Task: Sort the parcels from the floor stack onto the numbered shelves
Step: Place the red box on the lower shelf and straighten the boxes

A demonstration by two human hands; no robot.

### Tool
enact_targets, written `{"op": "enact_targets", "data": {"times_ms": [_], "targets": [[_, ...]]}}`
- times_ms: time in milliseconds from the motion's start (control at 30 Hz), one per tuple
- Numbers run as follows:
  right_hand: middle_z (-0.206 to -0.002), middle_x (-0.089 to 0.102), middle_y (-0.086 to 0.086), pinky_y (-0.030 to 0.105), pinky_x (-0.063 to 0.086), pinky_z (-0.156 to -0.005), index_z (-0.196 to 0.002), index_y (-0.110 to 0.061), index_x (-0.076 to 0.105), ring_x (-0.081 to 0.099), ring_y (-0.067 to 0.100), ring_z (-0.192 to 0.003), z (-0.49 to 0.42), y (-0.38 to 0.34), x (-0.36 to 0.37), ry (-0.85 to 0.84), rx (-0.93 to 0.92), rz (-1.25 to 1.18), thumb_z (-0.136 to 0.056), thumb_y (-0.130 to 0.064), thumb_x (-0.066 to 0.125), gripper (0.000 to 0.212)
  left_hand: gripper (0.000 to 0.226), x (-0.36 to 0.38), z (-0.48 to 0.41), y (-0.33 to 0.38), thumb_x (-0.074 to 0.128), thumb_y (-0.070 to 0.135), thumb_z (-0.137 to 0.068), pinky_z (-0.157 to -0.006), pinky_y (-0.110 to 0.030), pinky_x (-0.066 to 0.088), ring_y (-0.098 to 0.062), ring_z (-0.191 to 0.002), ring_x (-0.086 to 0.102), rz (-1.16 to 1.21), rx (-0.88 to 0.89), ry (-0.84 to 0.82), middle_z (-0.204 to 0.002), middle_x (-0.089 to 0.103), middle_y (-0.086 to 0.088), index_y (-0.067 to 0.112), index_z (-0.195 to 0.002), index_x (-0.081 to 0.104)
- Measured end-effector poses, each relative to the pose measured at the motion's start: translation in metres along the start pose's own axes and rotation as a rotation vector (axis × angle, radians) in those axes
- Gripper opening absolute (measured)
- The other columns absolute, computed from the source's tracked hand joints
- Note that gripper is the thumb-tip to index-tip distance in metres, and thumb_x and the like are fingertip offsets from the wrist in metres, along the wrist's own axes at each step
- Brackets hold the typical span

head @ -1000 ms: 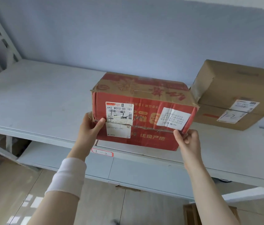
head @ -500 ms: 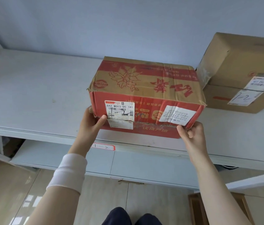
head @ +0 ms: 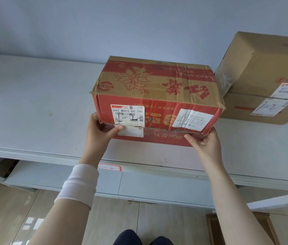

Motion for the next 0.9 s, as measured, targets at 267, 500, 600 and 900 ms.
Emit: {"op": "enact_targets", "data": {"times_ms": [267,500,600,900], "targets": [[-0.108,0.064,-0.009,0.03,0.049,-0.093,-0.12,-0.021,0.051,0.063,0.011,-0.104,-0.062,0.001,0.013,0.016,-0.062,0.051,-0.075,-0.013,0.077,0.052,0.045,0.017,-0.062,-0.012,0.08,0.004,-0.069,-0.087,-0.03,0.051,-0.014,-0.097,0.065,0.008,0.041,-0.019,-0.102,0.066,-0.001,0.021,-0.099,0.051],[-0.111,0.065,-0.005,0.036,0.049,-0.096,-0.121,-0.017,0.053,0.062,0.013,-0.106,-0.095,0.006,0.022,0.046,-0.092,0.06,-0.075,-0.018,0.077,0.052,0.046,0.031,-0.088,-0.012,0.078,0.004,-0.072,-0.076,-0.019,0.052,0.006,-0.079,0.064,0.001,0.055,0.004,-0.095,0.065,0.009,0.011,-0.109,0.051],[-0.113,0.065,-0.005,0.036,0.049,-0.097,-0.124,-0.014,0.052,0.063,0.012,-0.106,-0.101,0.008,0.024,0.06,-0.097,0.063,-0.075,-0.018,0.077,0.055,0.045,0.033,-0.095,-0.014,0.078,0.005,-0.072,-0.081,-0.026,0.052,-0.003,-0.086,0.065,0.006,0.062,0.002,-0.097,0.066,0.008,0.012,-0.108,0.052],[-0.146,0.042,0.0,0.044,0.036,-0.11,-0.143,-0.017,0.032,0.04,0.016,-0.135,-0.077,0.004,0.027,0.035,0.043,0.137,-0.062,-0.058,0.073,0.1,0.048,0.034,-0.077,-0.003,0.075,0.004,-0.076,-0.08,-0.015,0.048,-0.008,-0.097,0.061,-0.027,0.042,-0.036,-0.107,0.064,0.006,0.02,-0.114,0.051]]}}
Point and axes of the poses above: each hand's wrist, its own z-axis away from the middle knuckle, its own x-axis out of the palm, y = z × x, the point moved 8 cm from there along -z, towards the middle knuckle
